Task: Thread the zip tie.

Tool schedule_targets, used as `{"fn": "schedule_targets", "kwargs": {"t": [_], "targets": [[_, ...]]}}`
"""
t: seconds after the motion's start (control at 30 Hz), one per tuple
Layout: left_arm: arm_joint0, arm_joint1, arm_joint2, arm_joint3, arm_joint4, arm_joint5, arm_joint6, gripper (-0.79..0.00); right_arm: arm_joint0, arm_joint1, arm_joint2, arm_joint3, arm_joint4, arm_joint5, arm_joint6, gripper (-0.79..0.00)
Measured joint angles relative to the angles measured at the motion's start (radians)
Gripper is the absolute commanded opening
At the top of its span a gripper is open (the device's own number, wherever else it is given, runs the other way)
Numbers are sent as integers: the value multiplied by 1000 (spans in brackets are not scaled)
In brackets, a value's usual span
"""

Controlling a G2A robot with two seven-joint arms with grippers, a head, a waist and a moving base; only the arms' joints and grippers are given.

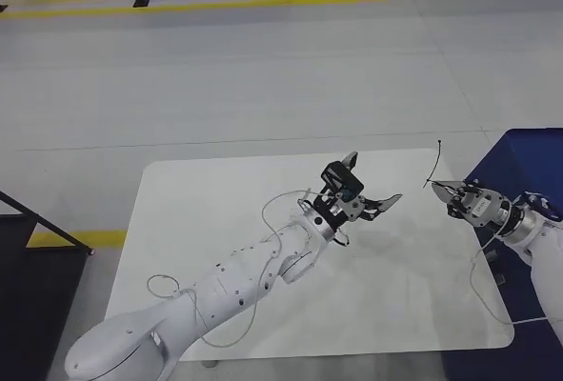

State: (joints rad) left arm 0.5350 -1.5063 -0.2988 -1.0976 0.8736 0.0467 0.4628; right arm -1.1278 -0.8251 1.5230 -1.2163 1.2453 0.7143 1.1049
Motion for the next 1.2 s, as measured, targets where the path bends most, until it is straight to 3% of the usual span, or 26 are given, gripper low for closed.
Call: {"fn": "schedule_targets", "kwargs": {"t": [0.13,0.3,0.6,0.63,0.67,0.8,0.87,0.9,1.2], "targets": [[1,0,6,-2,28,26,-13,0,-11,-5,-1,-8,35,3,-44,-785],[24,-12,14,-50,223,124,-37,0,-22,-11,-5,-34,100,56,-104,-785],[54,-56,4,-48,411,221,-107,-15,-44,-17,-17,-72,106,53,-151,-785],[58,-63,-4,-46,411,222,-116,-34,-47,-18,-19,-78,104,48,-151,-785],[60,-68,-9,-41,412,220,-121,-117,-51,-18,-20,-82,104,45,-151,-785],[65,-88,-29,-16,420,201,-132,-200,-58,-19,-20,-90,110,46,-152,-785],[70,-98,-36,-3,430,189,-132,-419,-61,-20,-21,-93,110,47,-154,-785],[72,-102,-39,1,435,184,-131,-474,-61,-20,-21,-94,110,49,-155,-785],[92,-138,-71,42,484,164,-120,-536,-56,-21,-14,-82,114,70,-155,-785]]}}
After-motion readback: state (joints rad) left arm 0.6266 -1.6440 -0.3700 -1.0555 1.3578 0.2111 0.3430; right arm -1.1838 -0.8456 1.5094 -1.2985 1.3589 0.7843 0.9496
